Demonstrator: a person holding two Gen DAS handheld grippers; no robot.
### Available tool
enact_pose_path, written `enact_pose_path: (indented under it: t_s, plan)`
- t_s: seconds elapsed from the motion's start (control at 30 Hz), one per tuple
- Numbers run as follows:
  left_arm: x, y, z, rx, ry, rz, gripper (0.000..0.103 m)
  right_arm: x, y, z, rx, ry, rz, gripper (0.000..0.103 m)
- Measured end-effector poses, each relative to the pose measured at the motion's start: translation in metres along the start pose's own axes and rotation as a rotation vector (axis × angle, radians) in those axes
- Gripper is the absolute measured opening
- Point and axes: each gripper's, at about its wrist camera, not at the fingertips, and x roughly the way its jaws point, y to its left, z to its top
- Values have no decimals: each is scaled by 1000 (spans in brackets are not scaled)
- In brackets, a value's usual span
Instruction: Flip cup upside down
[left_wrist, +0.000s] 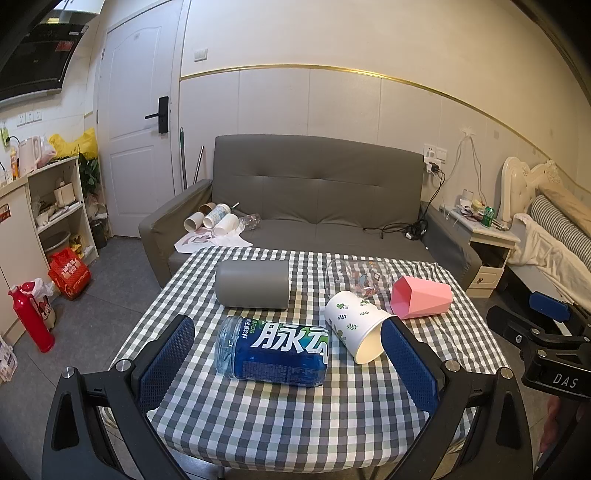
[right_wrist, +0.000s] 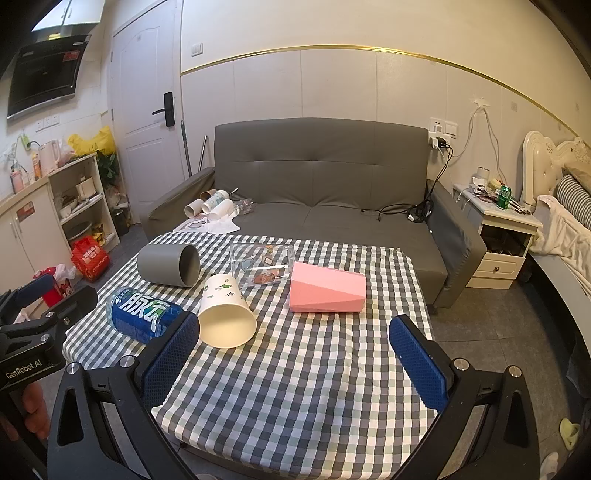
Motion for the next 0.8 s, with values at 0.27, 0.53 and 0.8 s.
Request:
enact_pose_path:
  t_s: [0.27,0.53,0.8]
  plan:
    - [2,-1,-2,0,-2,0,103,3,0,-1,-1,1,4,103]
    - [1,-1,-2,0,0,0,103,2,2,-1,-3,2,4,103]
    - [2,-1,-4,1,-1,1,103,1,1,0,-4,3,4,103]
